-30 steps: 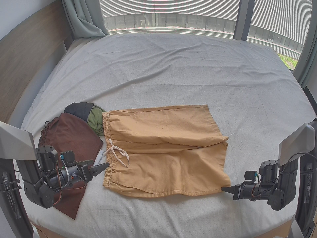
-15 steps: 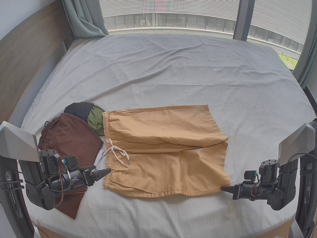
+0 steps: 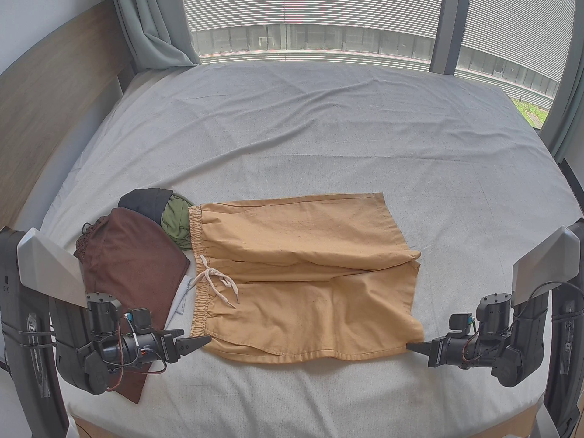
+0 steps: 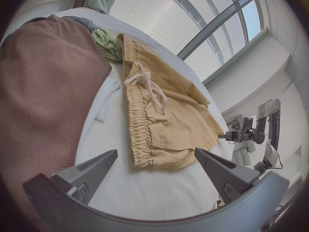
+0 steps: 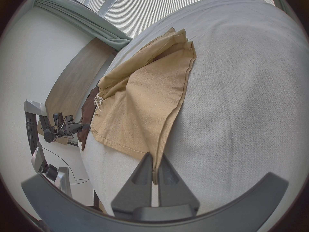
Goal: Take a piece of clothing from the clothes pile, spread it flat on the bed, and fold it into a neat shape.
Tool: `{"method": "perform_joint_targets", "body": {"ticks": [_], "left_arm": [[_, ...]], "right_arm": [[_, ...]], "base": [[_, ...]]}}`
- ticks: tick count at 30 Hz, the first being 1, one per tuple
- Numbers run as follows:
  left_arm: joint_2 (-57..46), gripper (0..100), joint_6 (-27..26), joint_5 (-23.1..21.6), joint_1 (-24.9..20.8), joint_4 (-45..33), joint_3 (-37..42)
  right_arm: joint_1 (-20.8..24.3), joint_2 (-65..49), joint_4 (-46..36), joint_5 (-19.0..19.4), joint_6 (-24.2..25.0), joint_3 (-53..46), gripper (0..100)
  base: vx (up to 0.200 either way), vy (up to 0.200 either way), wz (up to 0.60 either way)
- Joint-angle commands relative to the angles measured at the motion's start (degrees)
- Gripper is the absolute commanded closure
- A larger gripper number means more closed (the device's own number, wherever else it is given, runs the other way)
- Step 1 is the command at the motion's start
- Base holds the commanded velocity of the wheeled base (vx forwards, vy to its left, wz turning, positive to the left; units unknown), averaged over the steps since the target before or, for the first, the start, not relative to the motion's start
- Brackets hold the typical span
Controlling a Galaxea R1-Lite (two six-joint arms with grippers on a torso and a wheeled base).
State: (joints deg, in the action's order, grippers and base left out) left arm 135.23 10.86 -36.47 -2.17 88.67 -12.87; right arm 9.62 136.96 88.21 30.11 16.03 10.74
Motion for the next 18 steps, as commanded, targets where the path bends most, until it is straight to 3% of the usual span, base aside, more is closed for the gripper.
{"method": "perform_joint_targets", "body": {"ticks": [1,14,18], "left_arm": [[2.41,0,0.04,0.0,-0.2,0.01,-0.57],[4.69,0,2.5,0.79,-0.91,0.01,-2.95],[4.52,0,7.77,1.14,-2.14,0.01,-3.83]], "right_arm": [[-0.04,0.06,0.03,0.04,-0.03,0.07,100],[-0.04,0.24,0.03,0.04,0.05,0.42,100],[-0.13,0.32,0.03,0.04,0.05,0.51,100]], "base": [[0.0,0.0,0.0],[0.0,0.0,0.0],[0.0,0.0,0.0]]}}
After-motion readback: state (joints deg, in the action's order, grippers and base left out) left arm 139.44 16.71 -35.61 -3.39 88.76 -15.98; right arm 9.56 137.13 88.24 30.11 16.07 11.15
